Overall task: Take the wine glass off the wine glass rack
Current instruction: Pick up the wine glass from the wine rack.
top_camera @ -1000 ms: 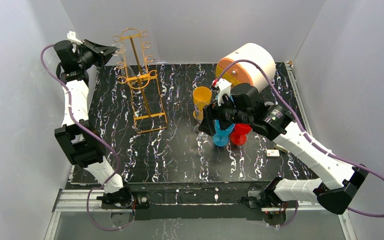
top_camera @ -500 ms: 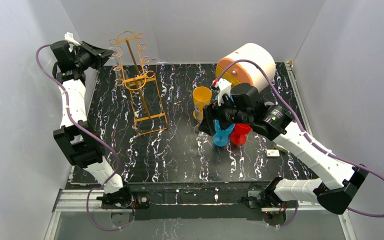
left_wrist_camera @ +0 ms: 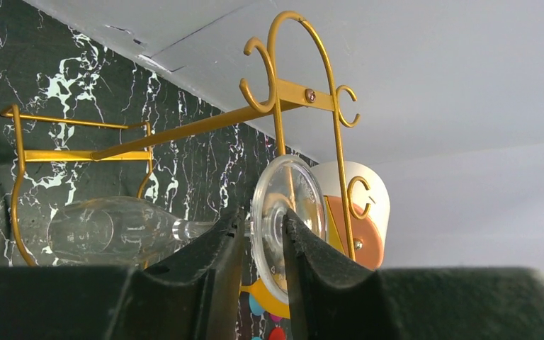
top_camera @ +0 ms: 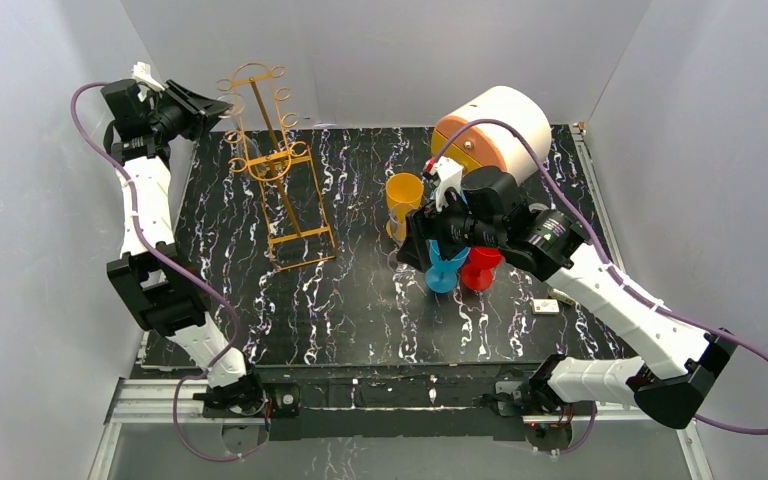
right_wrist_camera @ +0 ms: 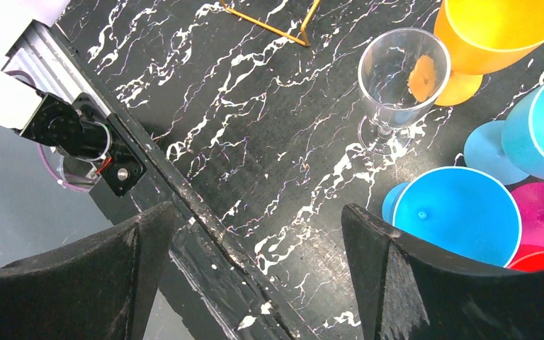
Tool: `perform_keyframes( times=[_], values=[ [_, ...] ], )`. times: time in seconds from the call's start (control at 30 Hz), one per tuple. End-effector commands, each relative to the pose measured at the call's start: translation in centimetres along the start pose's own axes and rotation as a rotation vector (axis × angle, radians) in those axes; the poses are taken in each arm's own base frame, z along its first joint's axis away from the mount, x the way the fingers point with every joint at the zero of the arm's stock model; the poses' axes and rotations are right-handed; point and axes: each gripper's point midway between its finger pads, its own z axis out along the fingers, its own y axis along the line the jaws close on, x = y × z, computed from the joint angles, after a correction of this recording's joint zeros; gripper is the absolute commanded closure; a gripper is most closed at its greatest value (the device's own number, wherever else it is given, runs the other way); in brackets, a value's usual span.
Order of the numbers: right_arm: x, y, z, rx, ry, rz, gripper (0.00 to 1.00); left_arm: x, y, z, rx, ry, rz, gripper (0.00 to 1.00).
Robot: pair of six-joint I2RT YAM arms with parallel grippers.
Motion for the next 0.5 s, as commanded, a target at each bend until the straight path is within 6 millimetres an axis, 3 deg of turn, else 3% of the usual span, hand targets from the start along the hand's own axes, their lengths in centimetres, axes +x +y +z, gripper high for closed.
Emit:
perform_keyframes(
  times=[0.0, 0.17, 0.33, 0.47],
  values=[
    [-1.5, 0.5, -0.9, -0.011, -0.050, -0.003, 0.05, -0.3, -2.2, -1.5, 0.026, -0.010, 0.063, 0.77],
    [-1.5, 0.5, -0.9, -0.011, -0.051, -0.004, 0.04, -0.7, -2.7, -1.8, 0.022, -0.028, 0.076, 0.87],
    [-1.5, 0.5, -0.8, -0.013, -0.049, -0.004, 0.04, -1.4, -3.5, -2.4, 0.021, -0.061, 0.098, 0.86],
    [-1.4, 0.5, -0.8, -0.012, -0.048, -0.004, 0.04, -1.9, -4.0, -2.9, 0.008, -0.080, 0.126, 0.95]
  ],
)
